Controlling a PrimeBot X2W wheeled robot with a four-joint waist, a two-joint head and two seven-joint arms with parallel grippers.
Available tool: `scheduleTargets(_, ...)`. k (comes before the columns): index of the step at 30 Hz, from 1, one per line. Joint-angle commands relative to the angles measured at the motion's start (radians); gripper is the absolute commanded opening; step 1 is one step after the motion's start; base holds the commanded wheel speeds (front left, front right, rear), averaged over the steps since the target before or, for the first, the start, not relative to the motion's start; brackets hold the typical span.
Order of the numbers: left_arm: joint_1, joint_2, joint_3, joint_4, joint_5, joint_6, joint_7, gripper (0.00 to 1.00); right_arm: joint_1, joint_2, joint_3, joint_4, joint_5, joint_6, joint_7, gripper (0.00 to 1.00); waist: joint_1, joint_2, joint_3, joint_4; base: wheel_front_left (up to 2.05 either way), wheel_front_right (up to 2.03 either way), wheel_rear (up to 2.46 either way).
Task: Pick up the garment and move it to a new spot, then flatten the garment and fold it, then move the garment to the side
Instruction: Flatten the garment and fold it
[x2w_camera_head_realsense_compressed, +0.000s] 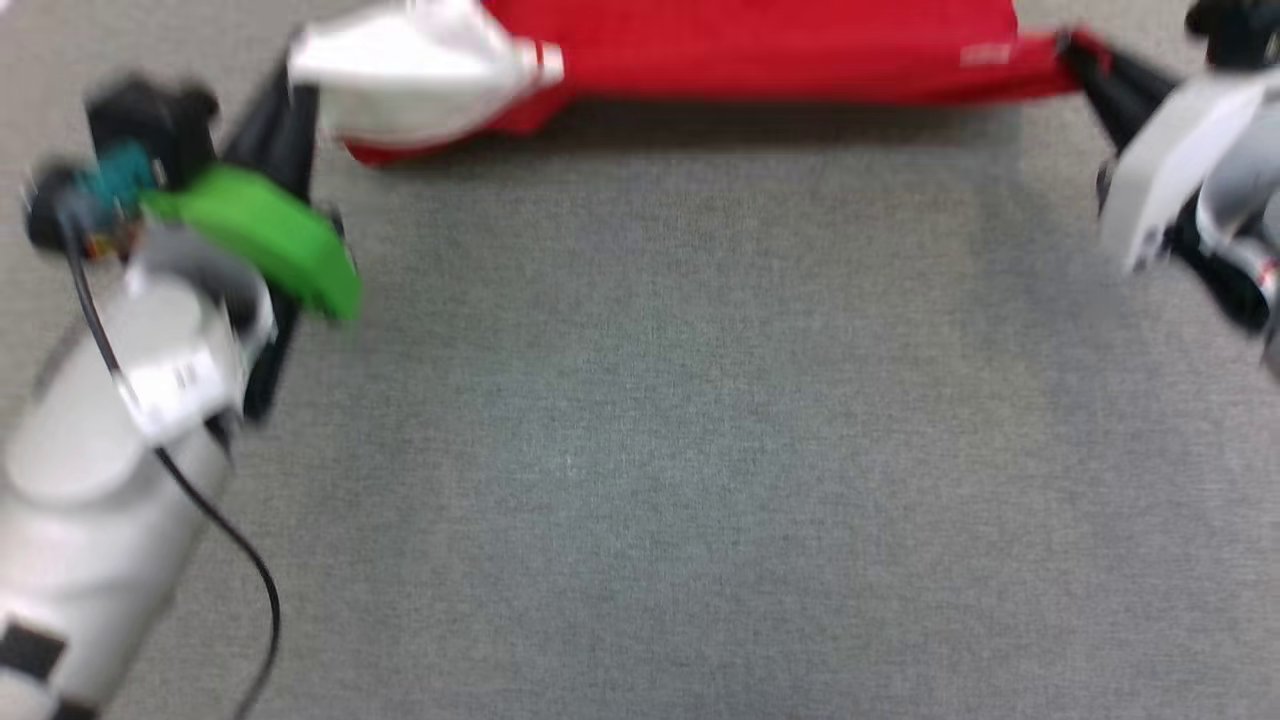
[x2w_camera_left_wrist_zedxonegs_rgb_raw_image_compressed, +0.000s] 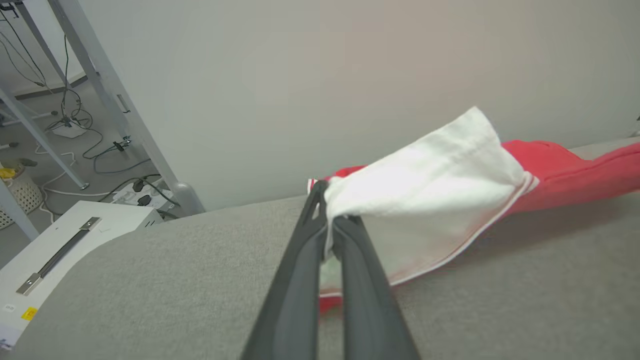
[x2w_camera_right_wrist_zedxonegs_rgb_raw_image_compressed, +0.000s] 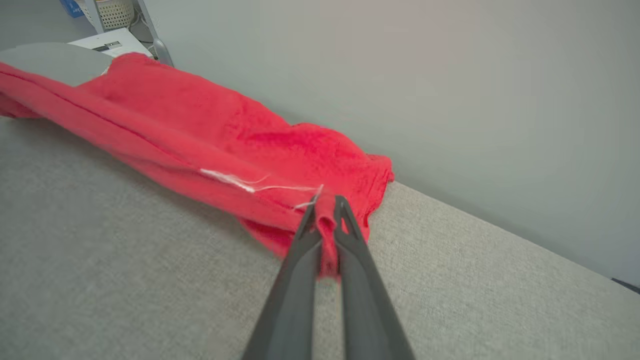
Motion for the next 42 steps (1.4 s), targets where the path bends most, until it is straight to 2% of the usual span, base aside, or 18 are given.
scheduleTargets(1,0.073,0.013,0.001,-0.030,-0.020,0.024,-0.011,0.00,0.054,-0.014,0.010,-0.018,0.017,-0.001,-0.012,0.00,0.0000,0.0000,-0.103,0.004,0.00,0.00,0.00)
scheduleTargets(9,0.485,0.066,-0.002,-0.249,-0.082,0.181,-0.024,0.00,0.364,-0.078,0.031,-0.118,0.052,-0.001,-0.035,0.00,0.0000,0.0000,-0.220,-0.007,0.00,0.00,0.00)
scheduleTargets(16,0.751,0.085,-0.020,-0.393,-0.126,0.293,-0.027,0.00,0.621,-0.103,-0.053,-0.182,0.070,-0.001,-0.045,0.00,0.0000,0.0000,-0.287,-0.020,0.00,0.00,0.00)
scheduleTargets(21,0.857,0.081,-0.038,-0.424,-0.154,0.320,-0.020,0.00,0.777,-0.111,-0.124,-0.254,0.041,-0.001,-0.017,0.00,0.0000,0.0000,-0.317,-0.032,0.00,0.00,0.00)
scheduleTargets(27,0.949,0.074,-0.046,-0.428,-0.177,0.333,-0.025,0.00,0.947,-0.095,-0.257,-0.353,-0.007,-0.001,0.040,0.00,0.0000,0.0000,-0.347,-0.036,0.00,0.00,0.00)
scheduleTargets(33,1.017,0.077,-0.061,-0.427,-0.200,0.329,-0.021,0.00,1.165,-0.049,-0.406,-0.500,-0.057,-0.001,0.164,0.00,0.0000,0.0000,-0.357,-0.035,0.00,0.00,0.00)
scheduleTargets(38,0.964,0.086,-0.076,-0.423,-0.157,0.305,-0.019,0.00,1.221,0.002,-0.502,-0.579,-0.101,-0.001,0.232,0.00,0.0000,0.0000,-0.351,-0.028,0.00,0.00,0.00)
scheduleTargets(41,0.877,0.104,-0.085,-0.420,-0.118,0.277,0.008,0.00,1.215,0.026,-0.555,-0.620,-0.129,-0.001,0.267,0.00,0.0000,0.0000,-0.335,-0.023,0.00,0.00,0.00)
scheduleTargets(42,0.775,0.116,-0.097,-0.413,-0.077,0.248,0.050,0.00,1.188,0.045,-0.604,-0.652,-0.146,-0.001,0.297,0.00,0.0000,0.0000,-0.309,-0.025,0.00,0.00,0.00)
